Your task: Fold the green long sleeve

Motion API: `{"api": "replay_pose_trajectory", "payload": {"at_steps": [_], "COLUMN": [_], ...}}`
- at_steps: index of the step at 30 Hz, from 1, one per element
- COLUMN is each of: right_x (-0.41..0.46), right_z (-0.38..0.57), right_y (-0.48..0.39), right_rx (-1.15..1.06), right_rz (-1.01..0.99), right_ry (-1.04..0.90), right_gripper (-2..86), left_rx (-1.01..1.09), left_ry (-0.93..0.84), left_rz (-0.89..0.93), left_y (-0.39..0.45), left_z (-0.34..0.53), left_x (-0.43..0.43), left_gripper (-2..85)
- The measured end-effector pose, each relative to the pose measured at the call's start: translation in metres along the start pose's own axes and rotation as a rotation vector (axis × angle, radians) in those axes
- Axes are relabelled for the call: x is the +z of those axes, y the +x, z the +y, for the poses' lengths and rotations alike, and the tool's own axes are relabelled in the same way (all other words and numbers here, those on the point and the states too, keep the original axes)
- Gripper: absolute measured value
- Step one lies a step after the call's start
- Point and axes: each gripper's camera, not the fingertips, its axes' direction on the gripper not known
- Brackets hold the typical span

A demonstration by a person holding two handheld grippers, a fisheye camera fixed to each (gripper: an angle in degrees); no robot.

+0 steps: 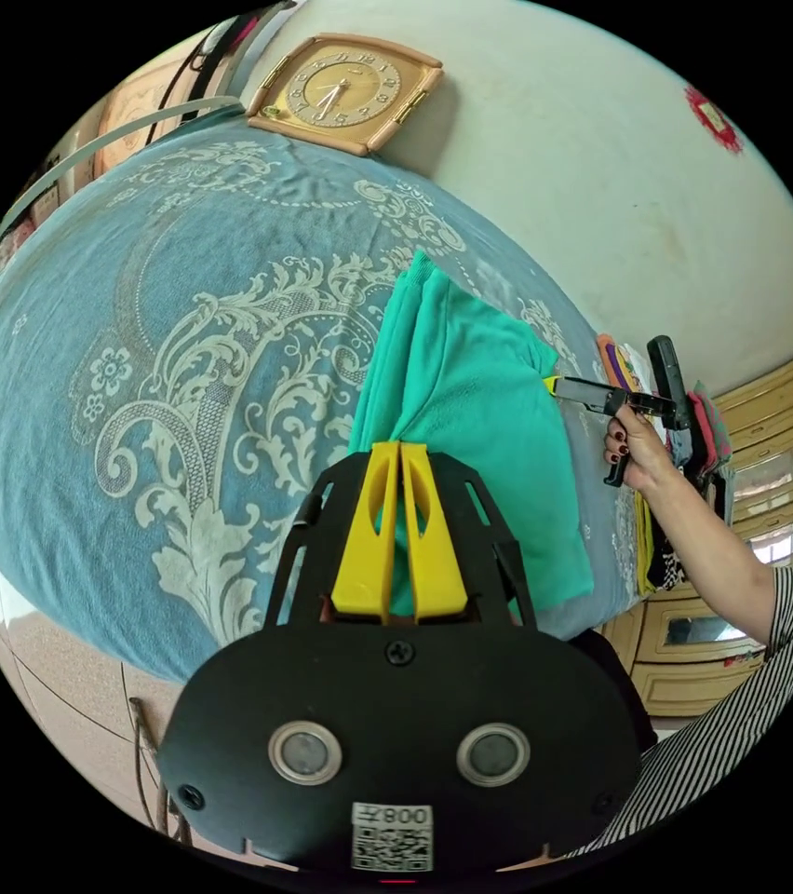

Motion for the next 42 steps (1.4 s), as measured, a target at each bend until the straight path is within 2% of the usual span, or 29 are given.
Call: {"api": "replay_pose_trajectory", "payload": {"at_steps": [5, 9, 11, 14, 16, 20, 26, 32, 42], "right_x": [-0.036, -0.056, -0.046, -0.019, -0.003, -0.003, -0.013, -0.016, 0.002], "right_z": [0.019, 0.066, 0.100, 0.131, 0.143, 0.143, 0.150, 0.175, 0.188], "right_y": [0.013, 0.014, 0.010, 0.006, 0.008, 0.023, 0.044, 0.080, 0.126], "right_rx": [-0.001, -0.023, -0.012, -0.006, 0.002, 0.068, 0.110, 0.239, 0.373], "right_rz": [-0.041, -0.202, -0.254, -0.340, -0.302, -0.328, -0.371, -0.474, -0.655], "right_ry": [0.082, 0.135, 0.064, -0.073, -0.124, -0.104, -0.087, -0.063, -0.058], "right_gripper": [0.2, 0.1, 0.1, 0.1, 0.1, 0.2, 0.1, 0.3, 3.5], "left_rx": [0.048, 0.049, 0.020, -0.059, -0.088, -0.037, 0.070, 0.168, 0.127], "left_ry": [0.073, -0.002, -0.071, -0.046, -0.018, -0.012, -0.196, -0.345, -0.360], "left_rz": [0.046, 0.046, 0.028, 0.076, 0.062, 0.155, 0.347, 0.391, 0.387], "left_y": [0.015, 0.015, 0.007, -0.004, -0.004, 0.011, 0.050, 0.081, 0.070], "left_z": [0.020, 0.041, 0.051, 0.058, 0.063, 0.082, 0.111, 0.107, 0.106], "left_x": [-0.018, -0.003, 0.015, 0.016, 0.010, 0.004, 0.048, 0.094, 0.113], "left_gripper": [0.2, 0.2, 0.3, 0.3, 0.4, 0.6, 2.0, 6.1, 3.5]}}
